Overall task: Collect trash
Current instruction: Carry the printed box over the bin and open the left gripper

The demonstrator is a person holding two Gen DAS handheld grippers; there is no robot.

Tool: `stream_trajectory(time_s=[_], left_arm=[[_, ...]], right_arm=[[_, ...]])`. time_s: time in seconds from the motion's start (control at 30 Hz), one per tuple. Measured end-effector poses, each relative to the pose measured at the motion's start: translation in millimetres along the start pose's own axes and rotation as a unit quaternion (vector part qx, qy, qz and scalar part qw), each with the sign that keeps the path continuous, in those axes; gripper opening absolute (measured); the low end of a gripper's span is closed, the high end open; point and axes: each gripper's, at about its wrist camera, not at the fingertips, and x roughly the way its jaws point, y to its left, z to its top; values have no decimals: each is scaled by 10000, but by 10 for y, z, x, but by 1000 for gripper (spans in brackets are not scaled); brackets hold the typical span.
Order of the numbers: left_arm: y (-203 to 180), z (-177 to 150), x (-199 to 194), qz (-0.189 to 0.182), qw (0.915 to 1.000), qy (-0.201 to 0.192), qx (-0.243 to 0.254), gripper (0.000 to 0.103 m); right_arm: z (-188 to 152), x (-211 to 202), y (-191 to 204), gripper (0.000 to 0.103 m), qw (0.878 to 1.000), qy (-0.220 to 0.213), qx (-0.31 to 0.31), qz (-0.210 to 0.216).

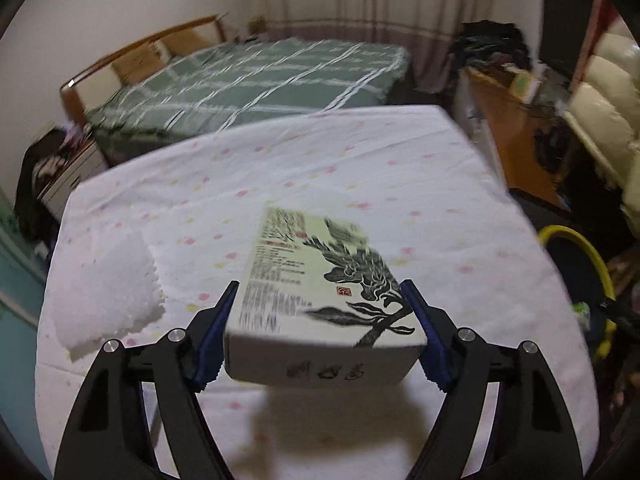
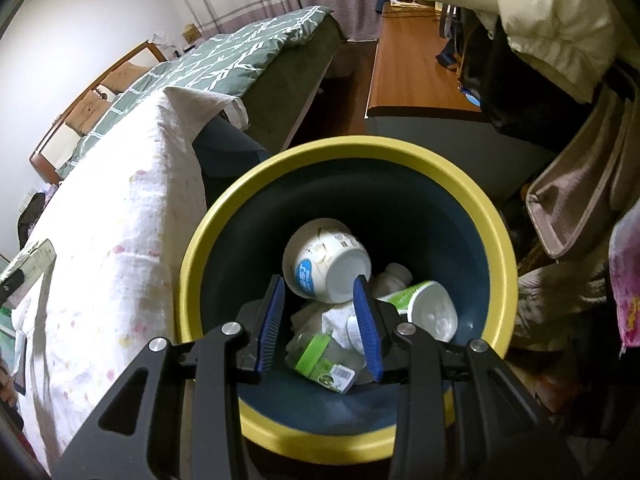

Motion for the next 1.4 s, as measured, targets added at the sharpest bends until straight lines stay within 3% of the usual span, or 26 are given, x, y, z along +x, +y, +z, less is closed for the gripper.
stream_trajectory(time_s=[0.47,0.7,1.03,1.2,1.37,1.4], left_arm=[[-895,-177,-801,-863,9913,-391,914,76],[-1431,-31,-1016,-1450,9783,-530,1386,76],[-2505,68,-675,-2080,9587,-313,1916,76],[-2921,47,-321,-2240,9531,-66,2035,76],[-3091,0,15,-2309,9530,148,1957,77],[-3106,-4,61,-2269,9545,129,1932,81]], right_arm=[[-223,-302,-211,34,9997,-180,119,81],[-298,-566,-333,34,9990,-418,129,-46],[-477,-810,-581,34,9984,-463,201,-263],[-547,-825,-658,34,9983,-409,241,-327],[-632,-866,-700,35,9980,-382,299,-408],[-647,-871,-699,35,9979,-374,302,-426]])
